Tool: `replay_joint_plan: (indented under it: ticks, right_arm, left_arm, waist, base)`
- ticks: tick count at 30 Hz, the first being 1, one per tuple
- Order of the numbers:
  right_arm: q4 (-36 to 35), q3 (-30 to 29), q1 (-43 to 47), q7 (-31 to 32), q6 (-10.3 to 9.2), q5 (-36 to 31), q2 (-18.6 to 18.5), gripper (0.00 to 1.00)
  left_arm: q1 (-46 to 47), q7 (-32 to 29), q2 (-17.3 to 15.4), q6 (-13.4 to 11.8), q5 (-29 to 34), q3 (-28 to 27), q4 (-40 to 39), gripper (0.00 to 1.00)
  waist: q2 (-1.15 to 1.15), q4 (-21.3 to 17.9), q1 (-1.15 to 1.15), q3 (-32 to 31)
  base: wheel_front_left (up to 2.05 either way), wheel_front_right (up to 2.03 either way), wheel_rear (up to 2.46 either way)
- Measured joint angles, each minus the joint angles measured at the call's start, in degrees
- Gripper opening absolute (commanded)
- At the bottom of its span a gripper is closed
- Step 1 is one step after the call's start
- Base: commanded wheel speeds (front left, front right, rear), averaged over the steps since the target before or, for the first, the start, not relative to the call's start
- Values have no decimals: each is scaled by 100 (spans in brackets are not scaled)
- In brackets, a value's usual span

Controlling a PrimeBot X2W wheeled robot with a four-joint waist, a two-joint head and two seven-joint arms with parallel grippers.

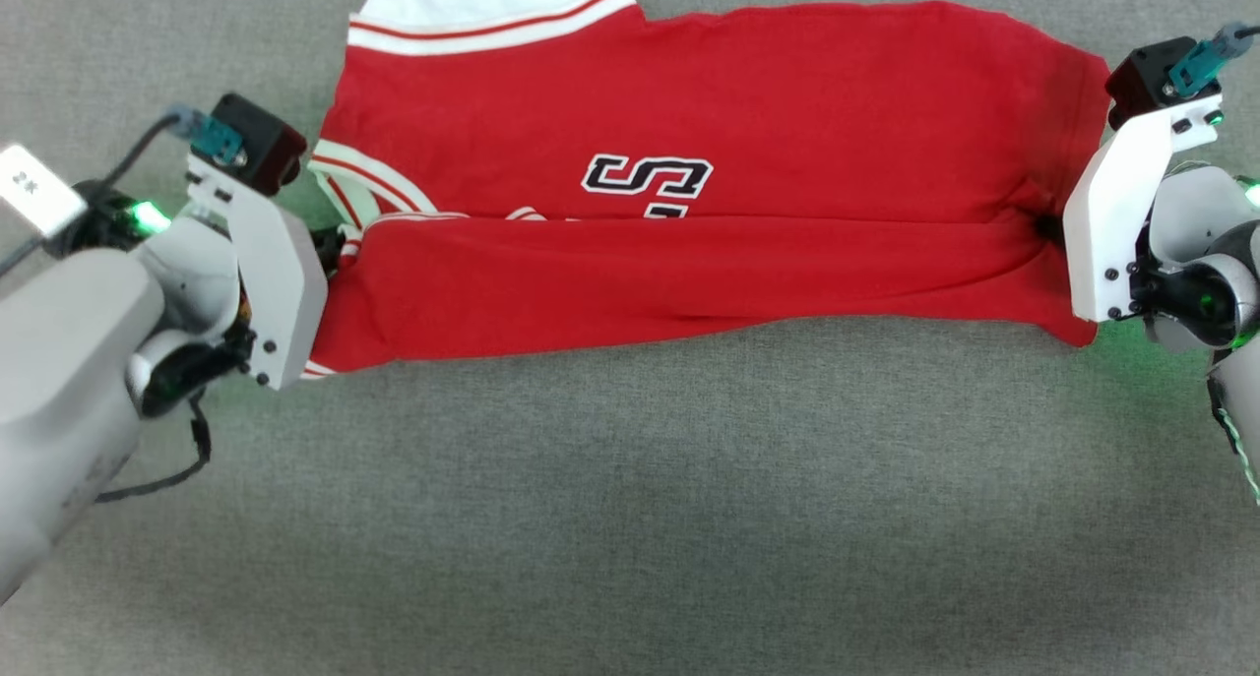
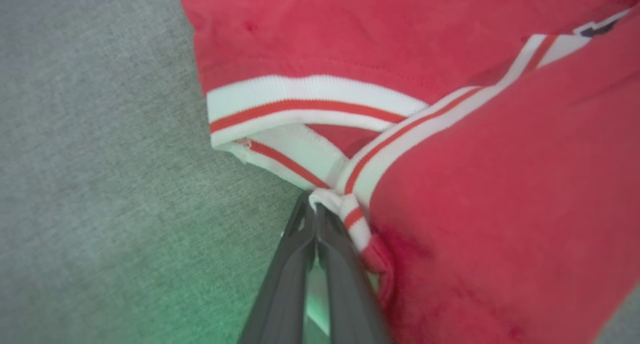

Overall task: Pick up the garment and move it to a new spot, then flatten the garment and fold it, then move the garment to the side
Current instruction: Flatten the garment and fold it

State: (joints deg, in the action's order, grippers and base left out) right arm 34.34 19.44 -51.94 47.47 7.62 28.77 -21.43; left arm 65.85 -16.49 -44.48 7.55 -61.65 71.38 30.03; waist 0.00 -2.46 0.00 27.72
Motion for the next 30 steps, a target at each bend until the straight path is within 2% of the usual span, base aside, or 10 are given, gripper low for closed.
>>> replay_joint_plan:
  ticks: [1, 2, 4, 11, 19, 20, 21, 22, 23, 30]
  right_arm:
    - [54, 14, -3, -49, 0, 5, 9, 0]
    - [101, 36, -10, -79, 0, 11, 11, 0]
    - [194, 79, -20, -145, 0, 48, 14, 0]
    - [510, 165, -25, -374, -3, 148, 20, 0]
    - [875, 379, 7, -760, -16, 202, 27, 0]
    - [875, 379, 7, -760, -16, 202, 27, 11]
    - [942, 476, 45, -835, -16, 189, 16, 37]
    - [979, 524, 60, -886, -16, 177, 8, 91]
    - [1015, 558, 65, -946, -16, 157, -1, 100]
    - [1117, 842, 107, -1405, -15, 156, -46, 100]
  left_arm:
    - [26, -92, 13, 0, -99, 7, 30, 57]
    - [53, -201, 31, 0, -248, 8, 76, 82]
    - [115, -435, 48, 0, -370, 29, 114, 100]
    - [351, -1408, 121, -36, -1095, -66, 414, 100]
    - [679, -1987, 53, -439, -1521, -322, 327, 100]
    - [679, -1987, 53, -439, -1521, -322, 327, 100]
    - [650, -2006, 15, -489, -1647, -377, 170, 100]
    - [610, -2006, -1, -522, -1708, -408, 96, 100]
    - [551, -2006, -20, -566, -1744, -413, 4, 100]
    - [1, -1879, -181, -815, -1889, -361, -736, 100]
  waist:
    - [0, 5, 0, -28]
    - [0, 11, 0, -57]
    - [0, 23, 0, -120]
    - [0, 97, 0, -327]
    - [0, 168, 0, -621]
    - [0, 168, 0, -621]
    - [0, 188, 0, -706]
    - [0, 198, 0, -753]
    - [0, 208, 0, -799]
    - [0, 264, 0, -1180]
  base:
    - [0, 0, 0]
    - [0, 0, 0]
    - [0, 0, 0]
    - [0, 0, 0]
    - [0, 0, 0]
    - [0, 0, 0]
    - [0, 0, 0]
    - [0, 0, 0]
    - [0, 0, 0]
    - [0, 0, 0]
